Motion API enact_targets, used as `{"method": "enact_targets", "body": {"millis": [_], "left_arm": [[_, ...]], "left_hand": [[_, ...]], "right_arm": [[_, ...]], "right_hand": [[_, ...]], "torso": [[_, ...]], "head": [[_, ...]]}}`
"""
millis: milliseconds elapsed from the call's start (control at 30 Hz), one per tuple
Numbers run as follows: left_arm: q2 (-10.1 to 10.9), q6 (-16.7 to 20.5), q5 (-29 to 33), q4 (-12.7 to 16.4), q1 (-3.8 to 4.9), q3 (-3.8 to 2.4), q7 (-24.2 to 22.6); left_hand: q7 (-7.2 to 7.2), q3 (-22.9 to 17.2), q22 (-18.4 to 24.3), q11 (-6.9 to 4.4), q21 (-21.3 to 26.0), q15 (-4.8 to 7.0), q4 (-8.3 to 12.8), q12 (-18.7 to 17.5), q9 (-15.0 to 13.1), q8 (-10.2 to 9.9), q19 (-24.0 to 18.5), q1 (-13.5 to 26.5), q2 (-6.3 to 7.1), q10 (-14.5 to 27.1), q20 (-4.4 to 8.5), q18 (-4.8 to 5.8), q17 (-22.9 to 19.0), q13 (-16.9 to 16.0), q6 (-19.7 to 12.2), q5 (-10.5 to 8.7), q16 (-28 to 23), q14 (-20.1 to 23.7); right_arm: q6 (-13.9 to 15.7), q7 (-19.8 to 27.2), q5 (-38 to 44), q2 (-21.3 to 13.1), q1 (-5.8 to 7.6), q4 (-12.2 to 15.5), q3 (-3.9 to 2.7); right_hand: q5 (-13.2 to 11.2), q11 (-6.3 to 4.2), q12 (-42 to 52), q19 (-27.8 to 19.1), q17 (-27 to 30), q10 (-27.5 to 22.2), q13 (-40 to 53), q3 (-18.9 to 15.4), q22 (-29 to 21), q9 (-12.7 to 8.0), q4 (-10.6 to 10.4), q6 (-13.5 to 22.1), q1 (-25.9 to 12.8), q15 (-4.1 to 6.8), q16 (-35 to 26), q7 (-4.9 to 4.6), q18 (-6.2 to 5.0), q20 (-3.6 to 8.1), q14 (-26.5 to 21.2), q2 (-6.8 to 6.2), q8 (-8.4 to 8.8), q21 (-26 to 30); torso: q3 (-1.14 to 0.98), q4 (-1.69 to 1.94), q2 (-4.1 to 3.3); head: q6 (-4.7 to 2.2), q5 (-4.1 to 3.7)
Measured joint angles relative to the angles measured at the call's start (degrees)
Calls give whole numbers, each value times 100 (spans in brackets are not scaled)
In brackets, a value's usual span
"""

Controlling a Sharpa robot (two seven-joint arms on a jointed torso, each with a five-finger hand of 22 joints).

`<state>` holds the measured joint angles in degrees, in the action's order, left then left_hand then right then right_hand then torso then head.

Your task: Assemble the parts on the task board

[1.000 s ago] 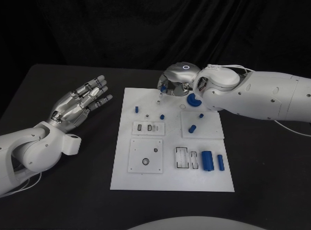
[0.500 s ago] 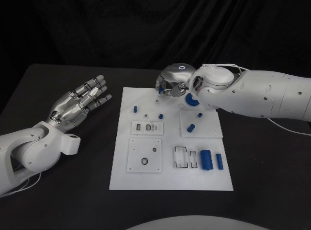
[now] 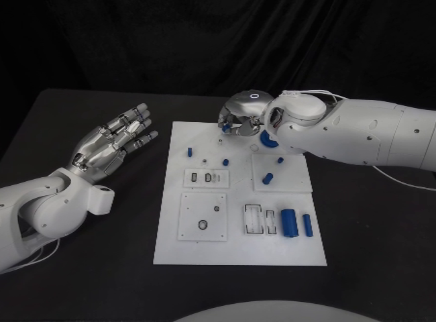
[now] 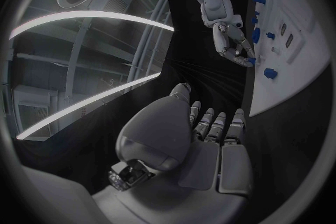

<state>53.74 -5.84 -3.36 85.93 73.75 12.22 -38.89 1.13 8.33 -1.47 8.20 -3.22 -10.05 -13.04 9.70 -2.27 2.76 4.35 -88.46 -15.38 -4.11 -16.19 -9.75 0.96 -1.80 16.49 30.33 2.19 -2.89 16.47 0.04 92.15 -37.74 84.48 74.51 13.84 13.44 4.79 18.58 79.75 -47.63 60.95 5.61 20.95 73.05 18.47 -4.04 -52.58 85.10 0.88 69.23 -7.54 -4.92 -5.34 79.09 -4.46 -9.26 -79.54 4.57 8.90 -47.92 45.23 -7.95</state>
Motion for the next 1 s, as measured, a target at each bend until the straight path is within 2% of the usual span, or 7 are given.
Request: {"method": "enact_targets", "body": {"millis": [500, 633, 700, 800, 867, 900, 1000], "left_arm": [[-9, -26, 0, -20, 0, 0, 0], [-18, -30, 0, -22, 0, -1, 0], [-19, -32, 0, -24, 0, -1, -1], [-21, -35, 0, -26, 0, -1, -1], [-21, -36, 0, -26, 0, -1, -1], [-21, -38, 0, -27, 0, -1, -1], [-21, -40, 0, -31, 0, -1, -1]], "left_hand": [[0, -25, 0, 0, 0, 0, -6, 0, 0, 0, 0, -21, -21, 0, 0, 1, 0, 0, 0, 0, 0, 0], [0, -40, 1, 0, 0, 0, 8, 0, 0, 0, 0, -21, -21, 0, 0, 1, -1, 0, 0, 0, 0, 0], [-15, -40, 1, 0, 0, 0, 8, 0, 0, 0, 0, -21, -21, 0, 0, 1, 0, 0, -15, 0, 0, 0], [-21, -40, 1, 0, 0, 0, 8, 0, 0, 0, 0, -21, -21, 0, 0, 1, -1, 0, -21, 0, 0, 0], [-21, -40, 1, 0, 0, 0, 8, 0, 0, 0, 0, -21, -21, 0, 0, 0, -1, 0, -21, 0, 0, 0], [-21, -40, 1, 0, 0, 0, 8, 0, 0, 0, 0, -21, -21, 0, 0, 0, -1, 0, -21, 0, 0, 0], [-21, -47, 1, 0, 0, 0, 1, 0, 0, 0, 0, -21, -21, 0, 0, 1, -1, 0, -21, 0, 0, 0]], "right_arm": [[14, 4, -8, 64, -46, -87, -5], [12, 2, -8, 72, -49, -96, -5], [6, -1, -8, 76, -56, -97, 1], [-17, -4, -8, 80, -73, -97, 10], [-33, -6, -8, 80, -75, -97, 11], [-44, -10, -7, 80, -75, -97, 11], [-61, -17, -7, 79, -75, -96, 10]], "right_hand": [[0, -30, -56, -61, 196, 49, 12, 0, -123, -4, -1, 25, 0, -26, -138, 23, 0, -20, -61, 0, 28, 101], [0, -72, -155, -155, 361, 24, 12, 2, -225, -18, -49, 158, -30, -48, -272, 35, -1, -31, -160, -30, 145, 189], [-47, -53, -269, -226, 455, -153, 9, 16, -291, -82, -81, 391, -53, -54, -359, 88, 0, -41, -218, -53, 284, 256], [-189, 112, -602, -433, 754, -762, -87, -23, -548, -267, -150, 1030, -128, -72, -592, 306, 0, -60, -412, -128, 544, 496], [-245, 166, -744, -557, 899, -1122, -103, -93, -699, -411, -148, 1437, -143, -89, -713, 405, -1, -80, -534, -143, 560, 644], [-273, 184, -802, -633, 988, -1376, -101, -179, -791, -554, -128, 1790, -142, -103, -783, 482, -52, -95, -616, -142, 560, 747], [-284, 199, -877, -740, 1135, -1781, -87, -312, -934, -739, -99, 2186, -143, -131, -895, 580, -93, -122, -755, -142, 588, 903]], "torso": [[6, 9, 3], [9, 9, 2], [10, 9, -1], [12, 4, -4], [12, 1, -5], [12, -1, -5], [12, -1, -5]], "head": [[3, 34], [3, 35], [3, 35], [3, 38], [-1, 41], [-1, 44], [-1, 44]]}}
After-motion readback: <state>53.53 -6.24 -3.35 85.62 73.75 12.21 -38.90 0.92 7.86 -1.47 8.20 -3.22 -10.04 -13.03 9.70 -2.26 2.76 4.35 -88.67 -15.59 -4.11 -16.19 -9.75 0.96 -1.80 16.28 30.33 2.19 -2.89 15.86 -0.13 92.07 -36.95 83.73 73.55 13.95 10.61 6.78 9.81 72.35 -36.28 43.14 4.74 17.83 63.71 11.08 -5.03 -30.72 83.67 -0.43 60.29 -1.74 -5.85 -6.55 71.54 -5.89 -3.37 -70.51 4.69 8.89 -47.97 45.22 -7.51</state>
